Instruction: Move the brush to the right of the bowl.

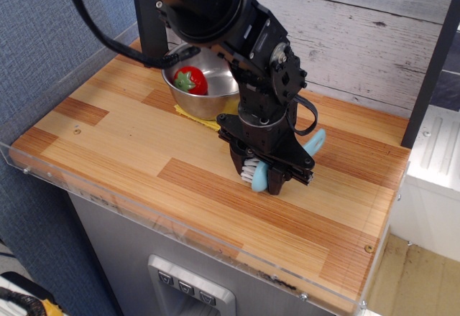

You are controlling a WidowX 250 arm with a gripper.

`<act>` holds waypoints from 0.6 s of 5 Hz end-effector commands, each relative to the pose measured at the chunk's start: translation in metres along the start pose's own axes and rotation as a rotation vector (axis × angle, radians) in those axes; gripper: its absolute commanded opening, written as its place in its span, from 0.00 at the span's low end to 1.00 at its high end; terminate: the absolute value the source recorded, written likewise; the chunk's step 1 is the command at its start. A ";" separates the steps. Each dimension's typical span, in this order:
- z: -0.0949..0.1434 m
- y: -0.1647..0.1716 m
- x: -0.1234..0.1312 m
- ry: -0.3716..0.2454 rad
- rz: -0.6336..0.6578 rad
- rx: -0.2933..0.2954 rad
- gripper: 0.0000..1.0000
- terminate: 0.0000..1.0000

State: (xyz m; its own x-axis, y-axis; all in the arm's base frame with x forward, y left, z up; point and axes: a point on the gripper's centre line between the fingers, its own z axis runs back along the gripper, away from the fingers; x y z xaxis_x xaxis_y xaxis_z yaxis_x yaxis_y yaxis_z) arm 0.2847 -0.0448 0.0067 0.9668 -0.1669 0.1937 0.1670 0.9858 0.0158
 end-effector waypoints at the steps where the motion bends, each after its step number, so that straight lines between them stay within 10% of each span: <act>1: 0.035 0.002 -0.011 0.010 0.006 -0.004 1.00 0.00; 3: 0.133 0.029 0.009 -0.134 0.003 0.050 1.00 0.00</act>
State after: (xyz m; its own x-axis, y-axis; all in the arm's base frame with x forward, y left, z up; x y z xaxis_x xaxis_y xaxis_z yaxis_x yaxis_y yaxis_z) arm 0.2766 -0.0157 0.1299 0.9473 -0.1622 0.2764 0.1525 0.9867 0.0564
